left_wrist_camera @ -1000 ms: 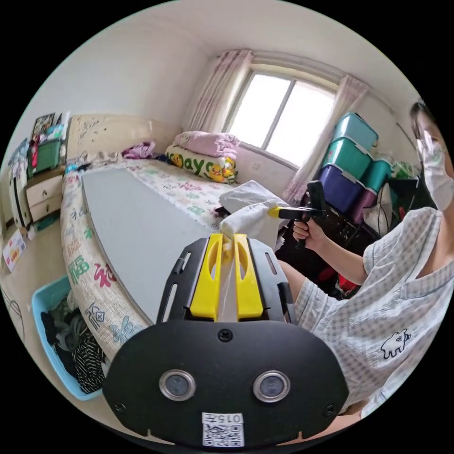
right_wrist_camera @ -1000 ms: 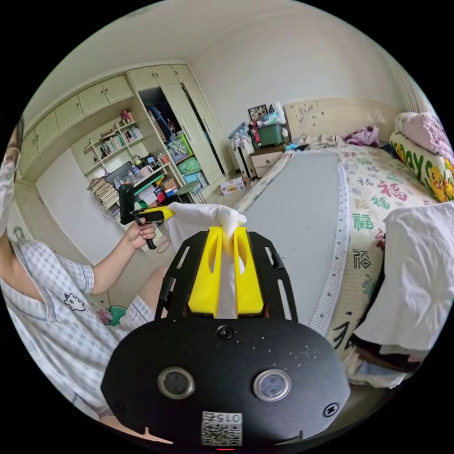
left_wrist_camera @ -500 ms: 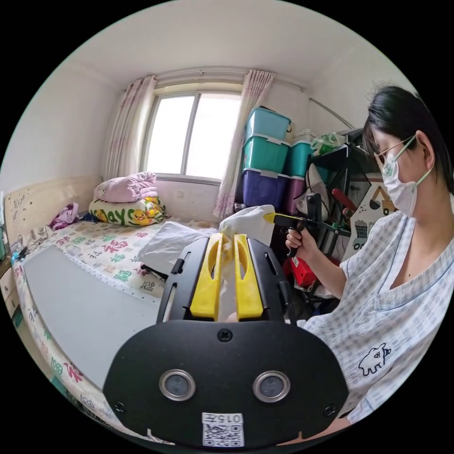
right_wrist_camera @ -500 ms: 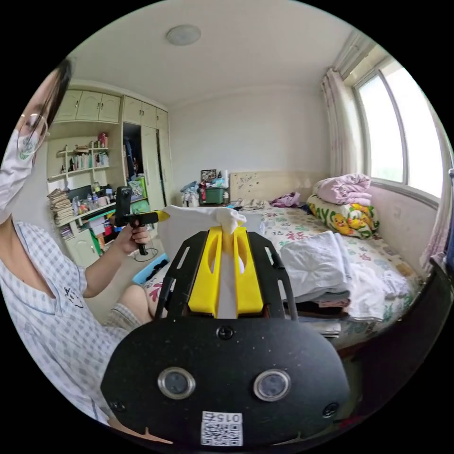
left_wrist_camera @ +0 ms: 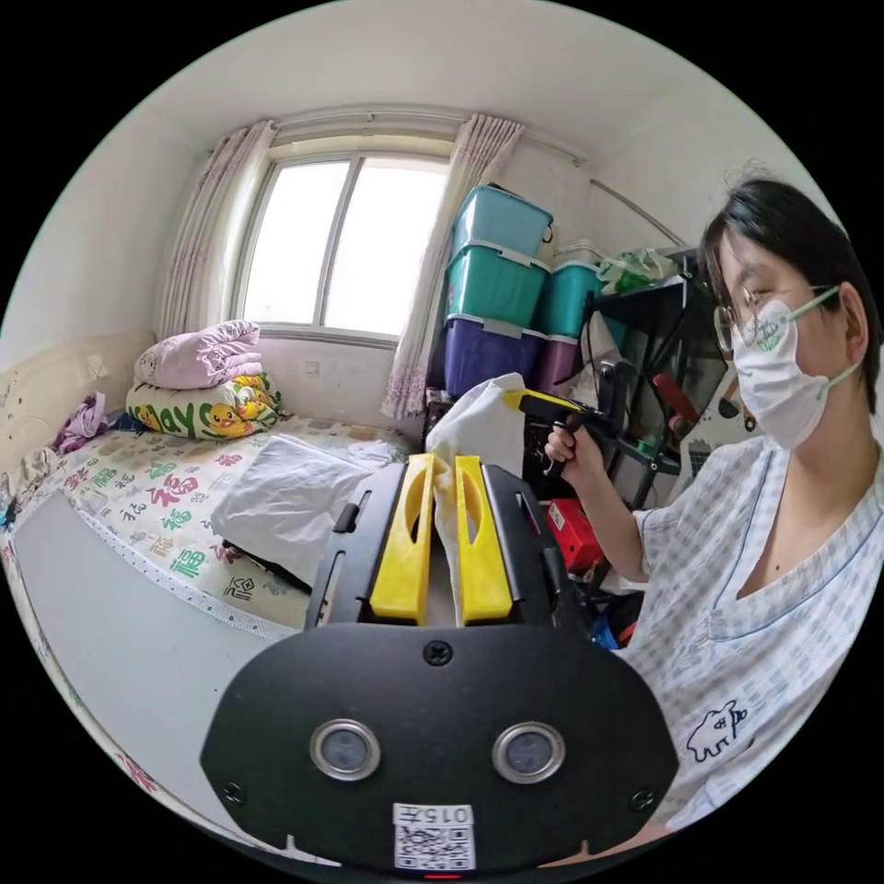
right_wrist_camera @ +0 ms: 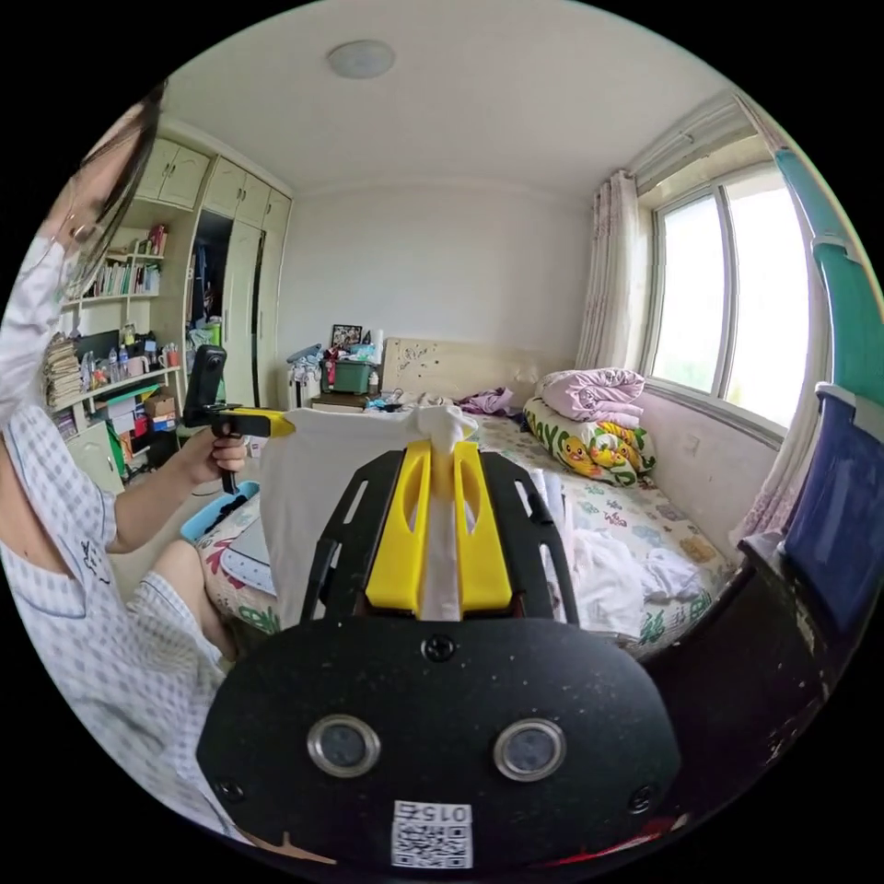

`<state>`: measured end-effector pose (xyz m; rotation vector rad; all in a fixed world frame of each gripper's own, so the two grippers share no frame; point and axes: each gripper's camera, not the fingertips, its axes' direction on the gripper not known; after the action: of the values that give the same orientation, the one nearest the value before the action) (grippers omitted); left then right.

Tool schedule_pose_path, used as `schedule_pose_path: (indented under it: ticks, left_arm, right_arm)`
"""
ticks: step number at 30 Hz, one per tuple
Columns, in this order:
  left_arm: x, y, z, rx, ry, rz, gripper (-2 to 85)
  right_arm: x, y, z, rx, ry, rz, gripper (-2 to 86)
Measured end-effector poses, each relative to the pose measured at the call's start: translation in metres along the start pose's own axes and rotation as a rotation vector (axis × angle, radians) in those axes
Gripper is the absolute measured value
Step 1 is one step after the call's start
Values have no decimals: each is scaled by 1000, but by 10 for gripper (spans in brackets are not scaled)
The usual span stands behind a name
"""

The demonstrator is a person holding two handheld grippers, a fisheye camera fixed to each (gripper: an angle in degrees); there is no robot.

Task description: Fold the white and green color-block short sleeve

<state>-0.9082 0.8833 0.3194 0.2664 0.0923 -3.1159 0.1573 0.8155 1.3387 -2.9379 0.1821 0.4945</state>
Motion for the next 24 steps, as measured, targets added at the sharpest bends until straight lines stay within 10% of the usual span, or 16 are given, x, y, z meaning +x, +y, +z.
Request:
schedule_pose_path:
  ticks: [12,19,24]
  left_arm:
    - [-238,-72,195,-181,-649,-335,56]
    - [-219,2,278,-269,-427,-167,62]
    - [-192,22,336,-325,-252,-122,65]
  right_arm:
    - [253,-184,301,-505,-101,180,61]
    - [400,12,310,-583,128,527,61]
    - [450,186,332,-694,-77,997,110]
